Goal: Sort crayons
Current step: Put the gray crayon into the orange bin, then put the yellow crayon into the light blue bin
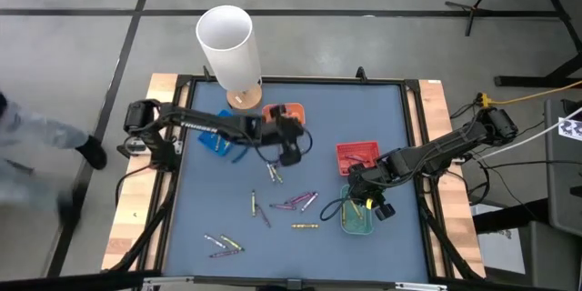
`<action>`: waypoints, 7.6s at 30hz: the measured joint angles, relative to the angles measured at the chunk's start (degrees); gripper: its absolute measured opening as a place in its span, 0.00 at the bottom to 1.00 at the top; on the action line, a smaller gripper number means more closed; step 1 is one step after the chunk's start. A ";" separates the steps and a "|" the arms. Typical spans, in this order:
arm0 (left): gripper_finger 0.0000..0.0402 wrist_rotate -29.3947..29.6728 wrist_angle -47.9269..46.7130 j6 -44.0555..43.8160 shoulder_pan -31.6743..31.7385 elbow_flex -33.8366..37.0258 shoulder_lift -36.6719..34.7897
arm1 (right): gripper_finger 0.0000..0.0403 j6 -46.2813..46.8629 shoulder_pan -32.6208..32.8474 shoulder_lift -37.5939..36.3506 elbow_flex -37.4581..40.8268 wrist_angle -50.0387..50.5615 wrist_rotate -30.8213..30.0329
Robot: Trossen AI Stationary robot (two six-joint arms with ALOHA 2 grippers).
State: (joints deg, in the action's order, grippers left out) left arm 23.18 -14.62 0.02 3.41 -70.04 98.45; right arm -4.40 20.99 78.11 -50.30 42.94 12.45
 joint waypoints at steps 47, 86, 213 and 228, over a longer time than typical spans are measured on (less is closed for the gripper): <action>0.23 -4.44 1.87 -7.38 13.28 7.21 0.24 | 0.30 -19.84 -1.80 0.65 -10.12 -8.00 -18.69; 0.23 -9.38 -21.08 -30.19 -17.64 7.23 -13.11 | 0.30 -31.87 -23.05 24.61 -9.99 -33.48 -12.41; 0.23 -1.15 -20.73 -38.17 -32.06 7.23 -13.05 | 0.06 3.29 6.36 8.50 -10.08 14.72 -3.19; 0.23 1.20 -21.30 -70.21 -32.03 7.21 -11.73 | 0.06 3.08 6.36 8.50 -10.08 12.55 -4.35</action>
State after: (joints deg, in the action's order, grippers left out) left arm 24.38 -35.93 -70.19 -28.62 -62.83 86.73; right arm -1.32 27.35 86.61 -60.38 55.48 8.10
